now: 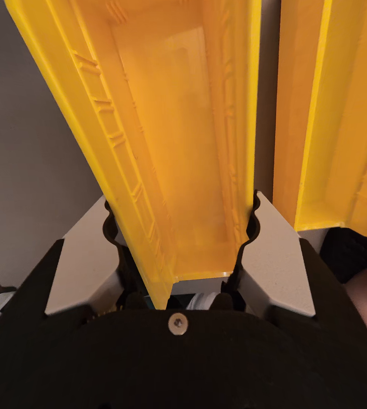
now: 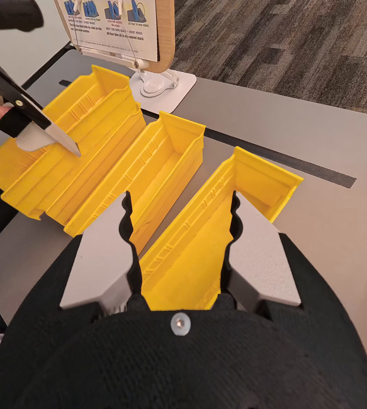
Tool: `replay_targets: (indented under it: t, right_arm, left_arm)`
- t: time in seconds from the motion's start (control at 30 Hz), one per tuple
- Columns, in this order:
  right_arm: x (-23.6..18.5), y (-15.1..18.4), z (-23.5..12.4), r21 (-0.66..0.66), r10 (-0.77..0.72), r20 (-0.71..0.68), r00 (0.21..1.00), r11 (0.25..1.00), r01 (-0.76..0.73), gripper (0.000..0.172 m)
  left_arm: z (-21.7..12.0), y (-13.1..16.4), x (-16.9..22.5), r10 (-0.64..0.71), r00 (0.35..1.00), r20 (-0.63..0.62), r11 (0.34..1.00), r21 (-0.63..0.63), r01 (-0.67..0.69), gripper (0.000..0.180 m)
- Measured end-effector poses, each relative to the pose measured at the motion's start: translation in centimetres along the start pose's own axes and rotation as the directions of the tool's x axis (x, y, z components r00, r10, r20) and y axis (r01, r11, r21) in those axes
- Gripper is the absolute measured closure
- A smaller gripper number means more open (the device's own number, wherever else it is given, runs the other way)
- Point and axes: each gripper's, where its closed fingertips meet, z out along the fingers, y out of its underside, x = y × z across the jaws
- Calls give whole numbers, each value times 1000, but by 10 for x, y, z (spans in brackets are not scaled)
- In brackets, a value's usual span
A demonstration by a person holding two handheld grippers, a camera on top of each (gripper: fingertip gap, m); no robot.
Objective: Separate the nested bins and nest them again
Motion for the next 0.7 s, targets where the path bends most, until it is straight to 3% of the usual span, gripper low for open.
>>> replay_targets:
  t: [0.2, 0.43, 0.57, 0.7]
  right_arm:
    - [-2, 0, 1, -7, -7, -2, 1000, 1000, 7, 81]
    - [-4, 2, 6, -30, -20, -7, 1000, 999, 20, 81]
    - [-8, 2, 8, -42, -36, -15, 999, 999, 35, 81]
    - [-12, 2, 11, -62, -61, -24, 998, 996, 59, 82]
  left_arm:
    - [-50, 6, -7, 33, 999, -19, 998, 50, -32, 59]
    - [-104, 24, -58, 4, 1000, -1, 988, 155, -4, 58]
    - [-96, 36, -100, -55, 998, 11, 987, 153, 52, 59]
    - [-66, 44, -140, -118, 993, -6, 983, 139, 118, 59]
